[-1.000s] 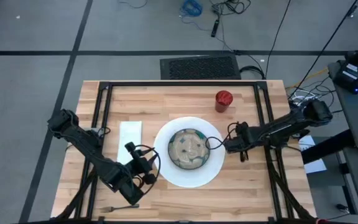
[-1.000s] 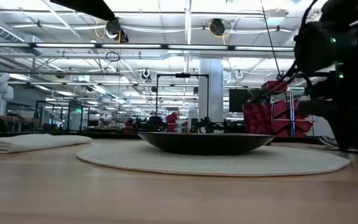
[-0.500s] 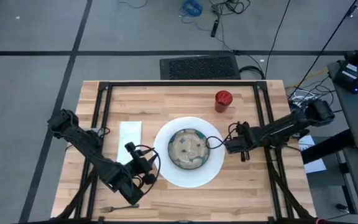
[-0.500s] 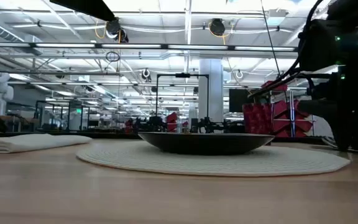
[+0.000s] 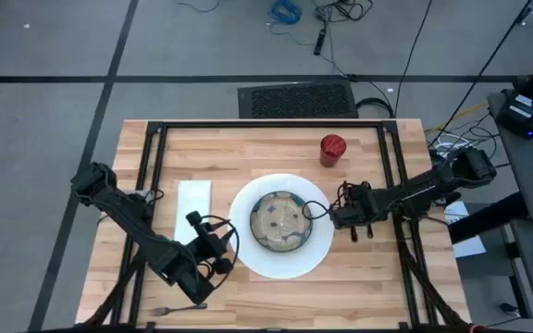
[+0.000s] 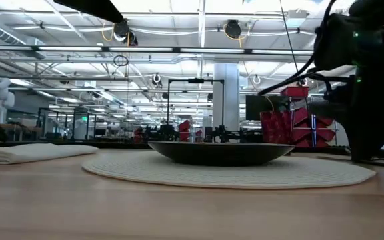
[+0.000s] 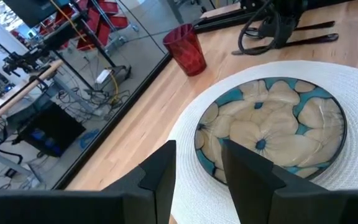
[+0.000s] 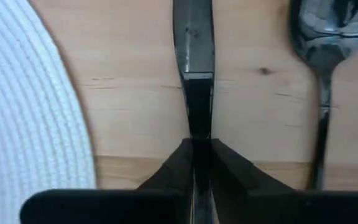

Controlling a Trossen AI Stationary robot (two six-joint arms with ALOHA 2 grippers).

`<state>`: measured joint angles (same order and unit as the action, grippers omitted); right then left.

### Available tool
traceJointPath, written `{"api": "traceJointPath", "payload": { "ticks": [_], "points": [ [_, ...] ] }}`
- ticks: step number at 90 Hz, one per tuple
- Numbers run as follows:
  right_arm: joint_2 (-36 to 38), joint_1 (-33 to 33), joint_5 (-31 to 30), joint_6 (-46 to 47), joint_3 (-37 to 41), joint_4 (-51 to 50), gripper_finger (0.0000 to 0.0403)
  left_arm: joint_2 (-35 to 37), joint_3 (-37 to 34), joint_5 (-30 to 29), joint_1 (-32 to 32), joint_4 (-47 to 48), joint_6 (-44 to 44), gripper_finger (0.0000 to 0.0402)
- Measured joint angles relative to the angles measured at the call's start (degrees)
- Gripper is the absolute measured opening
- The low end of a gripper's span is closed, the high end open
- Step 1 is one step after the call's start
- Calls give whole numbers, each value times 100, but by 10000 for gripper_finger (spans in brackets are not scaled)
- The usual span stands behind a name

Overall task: Set table place
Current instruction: Move the black knife to the middle right of the table

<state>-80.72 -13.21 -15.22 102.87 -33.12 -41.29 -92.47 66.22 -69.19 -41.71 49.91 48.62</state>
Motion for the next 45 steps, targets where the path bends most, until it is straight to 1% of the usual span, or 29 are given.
{"api": "traceJointPath", "payload": {
  "ticks": [15, 45],
  "points": [
    [-7, 121, -46, 2, -14, 146, 30, 0, 0, 0, 0, 0, 0, 116],
    [-18, 170, -50, 172, -16, -10, 31, 0, 0, 2, 0, 1, 2, 116]
  ]
}}
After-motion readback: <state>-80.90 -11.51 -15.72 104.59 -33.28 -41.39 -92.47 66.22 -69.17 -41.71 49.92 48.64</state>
